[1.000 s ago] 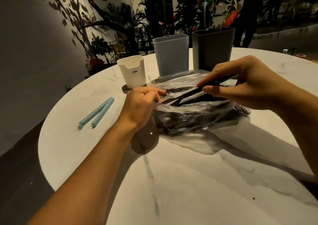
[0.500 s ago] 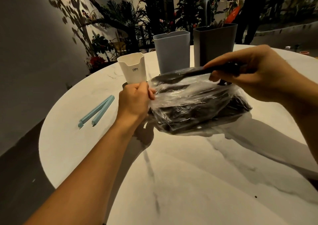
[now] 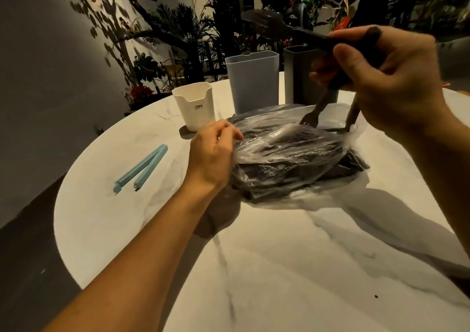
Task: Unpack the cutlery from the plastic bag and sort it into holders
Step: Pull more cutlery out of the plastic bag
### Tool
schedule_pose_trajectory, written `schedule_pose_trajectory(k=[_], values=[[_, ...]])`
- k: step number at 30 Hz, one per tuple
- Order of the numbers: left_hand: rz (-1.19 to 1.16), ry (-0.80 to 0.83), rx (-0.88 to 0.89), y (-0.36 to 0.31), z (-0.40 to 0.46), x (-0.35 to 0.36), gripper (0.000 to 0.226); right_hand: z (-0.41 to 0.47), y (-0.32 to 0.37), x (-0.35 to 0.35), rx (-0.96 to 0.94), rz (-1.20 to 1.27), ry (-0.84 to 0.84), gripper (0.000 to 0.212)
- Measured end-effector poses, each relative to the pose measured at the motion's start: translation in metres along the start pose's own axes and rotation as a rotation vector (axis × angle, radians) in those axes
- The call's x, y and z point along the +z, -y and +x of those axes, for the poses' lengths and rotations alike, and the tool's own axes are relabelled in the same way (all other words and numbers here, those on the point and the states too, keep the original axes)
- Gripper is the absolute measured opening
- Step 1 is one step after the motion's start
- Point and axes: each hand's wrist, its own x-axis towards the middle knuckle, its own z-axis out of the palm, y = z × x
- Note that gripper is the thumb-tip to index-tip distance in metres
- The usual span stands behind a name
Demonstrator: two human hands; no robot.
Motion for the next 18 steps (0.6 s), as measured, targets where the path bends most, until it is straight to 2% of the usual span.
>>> schedule_pose_trajectory(k=[9, 11, 14, 18], values=[[0.052, 0.105, 0.196, -0.015, 0.001, 0.02, 0.032, 0.003, 0.002, 0.024, 0.136, 0.119, 0.096, 0.019], [0.126, 0.196, 0.244, -0.027, 0.002, 0.026, 0.036, 0.004, 0.004, 0.027, 0.145, 0.132, 0.139, 0.018], [0.184, 0.357, 0.188, -0.044, 0.001, 0.035, 0.047, 0.005, 0.008, 0.028, 0.152, 0.121, 0.207, 0.02], [0.199, 0.48, 0.186, -0.059, 0.0, 0.045, 0.057, 0.012, 0.018, 0.026, 0.144, 0.131, 0.2, 0.018]])
